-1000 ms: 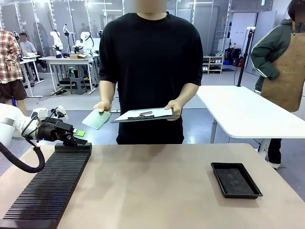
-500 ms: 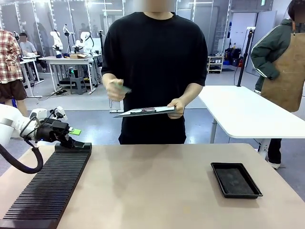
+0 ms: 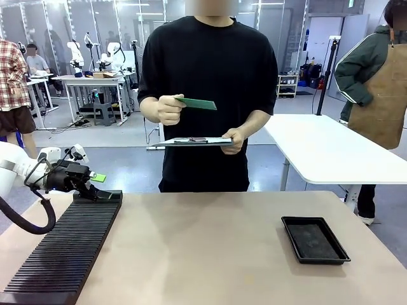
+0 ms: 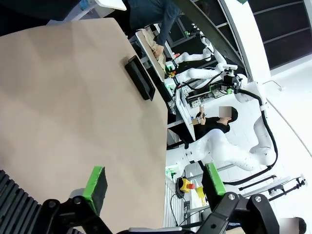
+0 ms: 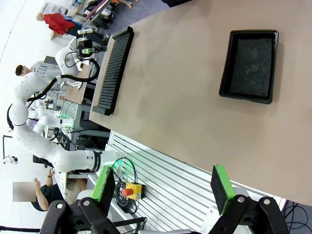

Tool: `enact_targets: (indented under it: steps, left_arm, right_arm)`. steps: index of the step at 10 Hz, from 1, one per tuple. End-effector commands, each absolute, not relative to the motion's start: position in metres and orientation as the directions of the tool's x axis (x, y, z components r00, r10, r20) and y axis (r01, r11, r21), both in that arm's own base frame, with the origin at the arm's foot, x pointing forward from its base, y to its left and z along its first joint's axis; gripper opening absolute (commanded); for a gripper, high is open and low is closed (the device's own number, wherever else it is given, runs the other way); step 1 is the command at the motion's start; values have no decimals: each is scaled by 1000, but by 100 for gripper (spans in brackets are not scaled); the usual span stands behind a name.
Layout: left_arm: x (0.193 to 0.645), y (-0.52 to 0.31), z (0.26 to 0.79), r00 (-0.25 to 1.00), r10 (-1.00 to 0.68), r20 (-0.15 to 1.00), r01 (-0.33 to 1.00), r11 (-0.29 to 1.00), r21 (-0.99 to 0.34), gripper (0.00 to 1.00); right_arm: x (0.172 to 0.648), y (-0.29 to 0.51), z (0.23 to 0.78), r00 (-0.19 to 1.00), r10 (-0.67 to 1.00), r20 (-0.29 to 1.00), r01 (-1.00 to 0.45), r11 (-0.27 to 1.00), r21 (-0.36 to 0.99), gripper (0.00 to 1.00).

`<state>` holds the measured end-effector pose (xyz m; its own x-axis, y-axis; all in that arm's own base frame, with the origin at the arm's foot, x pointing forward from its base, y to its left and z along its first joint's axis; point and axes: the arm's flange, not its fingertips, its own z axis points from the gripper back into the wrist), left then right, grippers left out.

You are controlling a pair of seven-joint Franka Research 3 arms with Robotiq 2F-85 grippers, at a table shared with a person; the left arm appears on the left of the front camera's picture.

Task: Inspect the PCB.
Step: Pick up the Blank PCB that the human is holding.

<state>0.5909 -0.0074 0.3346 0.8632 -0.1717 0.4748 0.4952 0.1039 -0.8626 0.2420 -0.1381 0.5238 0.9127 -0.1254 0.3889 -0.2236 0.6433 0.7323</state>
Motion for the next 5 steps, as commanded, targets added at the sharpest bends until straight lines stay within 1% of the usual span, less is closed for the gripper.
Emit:
enact_targets:
  steps: [1,5]
  left_arm:
    - [594,-10,338,866,-173,470,491,116,-863,100]
    - [594,-10,338,866,-173,470,491,116,-863,100]
  right_arm:
    - [242,-139,525,906,-118,406,-245,635,732,100]
    - [242,-139,525,906,-118,406,-245,635,732,100]
